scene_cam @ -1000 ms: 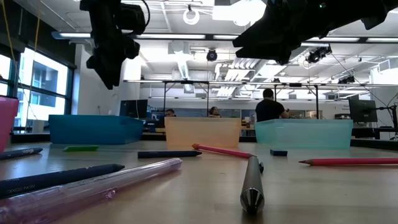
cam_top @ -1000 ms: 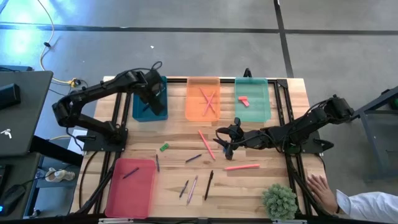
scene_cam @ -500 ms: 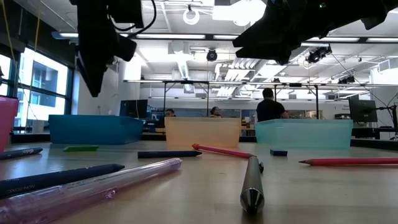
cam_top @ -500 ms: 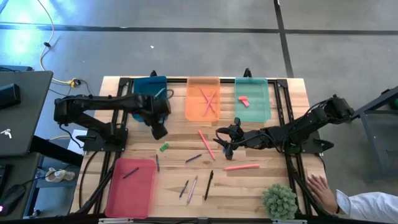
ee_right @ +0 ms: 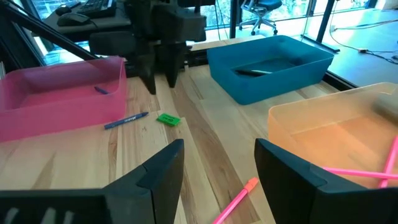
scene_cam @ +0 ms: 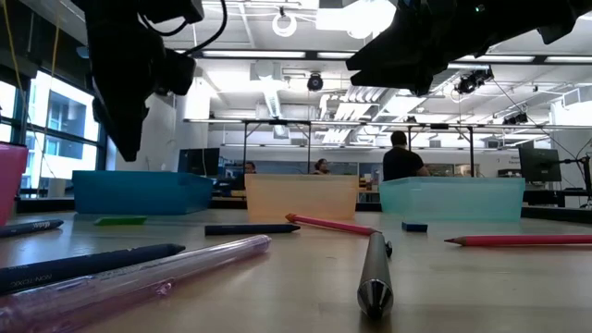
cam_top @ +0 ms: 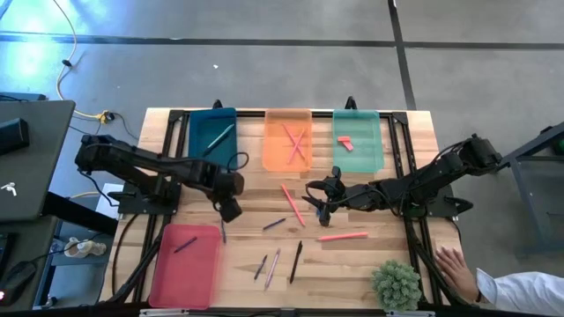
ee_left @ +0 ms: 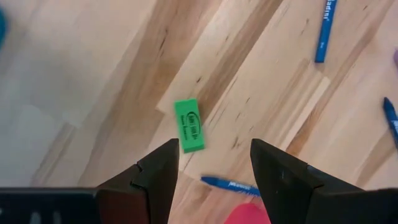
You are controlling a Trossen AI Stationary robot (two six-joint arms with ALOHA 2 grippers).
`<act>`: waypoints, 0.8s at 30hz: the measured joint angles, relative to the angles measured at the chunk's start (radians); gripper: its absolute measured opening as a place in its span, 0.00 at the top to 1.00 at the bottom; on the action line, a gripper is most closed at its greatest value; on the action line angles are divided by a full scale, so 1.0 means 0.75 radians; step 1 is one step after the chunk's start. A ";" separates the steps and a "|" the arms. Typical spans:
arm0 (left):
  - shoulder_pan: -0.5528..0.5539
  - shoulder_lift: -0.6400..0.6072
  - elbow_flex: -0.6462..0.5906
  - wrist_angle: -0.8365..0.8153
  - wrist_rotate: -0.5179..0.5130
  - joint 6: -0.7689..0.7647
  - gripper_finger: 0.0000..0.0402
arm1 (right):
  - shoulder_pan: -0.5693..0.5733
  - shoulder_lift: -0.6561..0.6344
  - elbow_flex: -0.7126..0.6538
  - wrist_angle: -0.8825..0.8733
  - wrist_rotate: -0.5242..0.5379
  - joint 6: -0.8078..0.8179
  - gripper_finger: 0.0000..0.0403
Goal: Sort crayons/erasers/pens/pencils in bins
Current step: Put the green eraser into the green bin
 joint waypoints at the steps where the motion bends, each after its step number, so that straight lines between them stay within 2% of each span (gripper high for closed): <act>1: -0.005 0.000 -0.011 0.019 0.000 -0.017 0.53 | 0.000 0.000 0.000 0.000 0.000 -0.001 0.53; 15: -0.014 0.020 -0.111 0.106 -0.017 -0.119 0.54 | 0.000 0.000 0.000 0.000 0.000 0.002 0.53; 24: -0.014 0.081 -0.110 0.121 -0.046 -0.153 0.54 | 0.000 -0.001 0.000 -0.001 0.008 0.002 0.53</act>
